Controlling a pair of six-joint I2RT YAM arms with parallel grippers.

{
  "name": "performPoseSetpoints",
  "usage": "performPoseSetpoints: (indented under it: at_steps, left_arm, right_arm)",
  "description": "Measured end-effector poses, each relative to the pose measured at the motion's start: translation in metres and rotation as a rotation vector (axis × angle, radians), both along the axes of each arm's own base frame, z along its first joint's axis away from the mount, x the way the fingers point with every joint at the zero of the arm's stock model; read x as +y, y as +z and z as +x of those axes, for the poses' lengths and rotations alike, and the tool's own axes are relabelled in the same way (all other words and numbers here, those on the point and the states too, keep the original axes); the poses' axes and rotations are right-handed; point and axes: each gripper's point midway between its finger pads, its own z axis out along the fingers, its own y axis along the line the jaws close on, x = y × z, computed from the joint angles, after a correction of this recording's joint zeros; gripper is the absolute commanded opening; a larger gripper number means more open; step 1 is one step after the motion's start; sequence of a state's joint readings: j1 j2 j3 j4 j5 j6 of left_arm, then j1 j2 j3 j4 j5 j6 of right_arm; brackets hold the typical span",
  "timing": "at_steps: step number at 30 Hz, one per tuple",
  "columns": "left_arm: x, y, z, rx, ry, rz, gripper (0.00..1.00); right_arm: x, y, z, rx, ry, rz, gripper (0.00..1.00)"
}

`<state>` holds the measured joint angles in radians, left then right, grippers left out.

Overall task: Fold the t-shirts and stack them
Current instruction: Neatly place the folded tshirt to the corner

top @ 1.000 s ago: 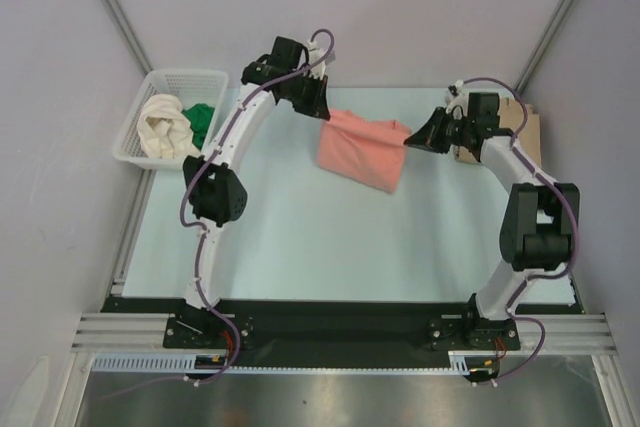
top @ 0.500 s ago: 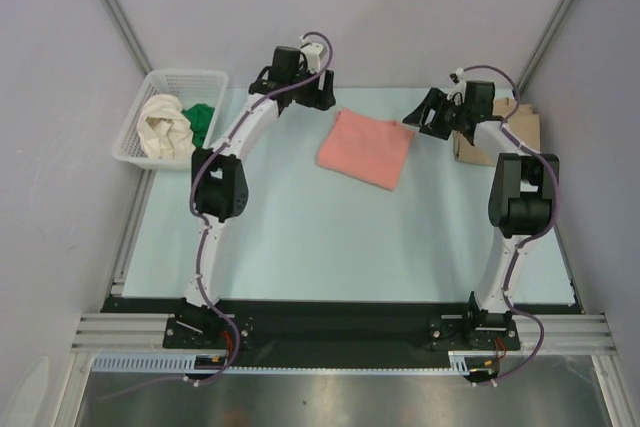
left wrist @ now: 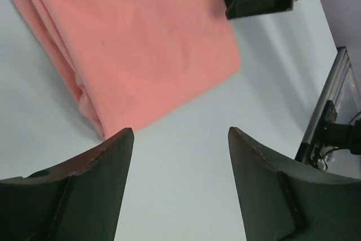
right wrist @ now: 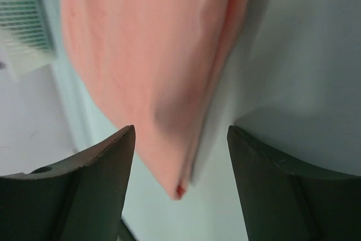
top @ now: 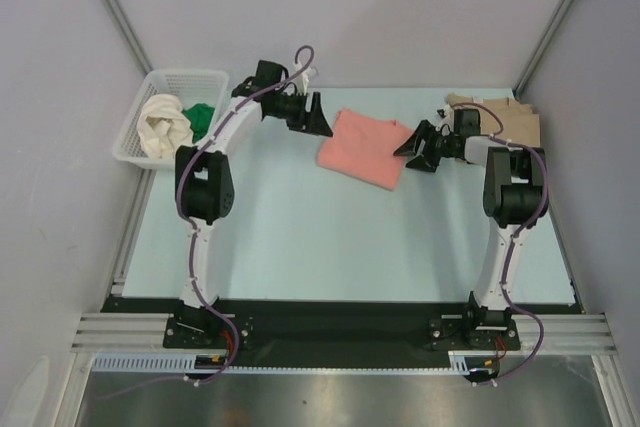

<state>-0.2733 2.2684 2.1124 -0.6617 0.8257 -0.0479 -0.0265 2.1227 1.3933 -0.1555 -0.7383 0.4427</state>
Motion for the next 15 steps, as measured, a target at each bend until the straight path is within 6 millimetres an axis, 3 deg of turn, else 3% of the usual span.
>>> performPoseSetpoints:
  at_steps: [3, 6, 15]
  left_arm:
    - [0.002, -0.036, -0.009, 0.112, -0.012, 0.021, 0.73]
    - [0.005, -0.059, -0.012, 0.17, -0.012, 0.045, 0.74]
    - [0.025, -0.084, 0.001, 0.16, 0.016, 0.12, 0.74]
  right_arm:
    - [0.006, -0.004, 0.004, 0.021, 0.011, 0.045, 0.71]
    - [0.01, -0.005, 0.008, 0.024, 0.021, 0.07, 0.7]
    - [0.033, -0.007, 0.025, 0.025, 0.073, 0.127, 0.62]
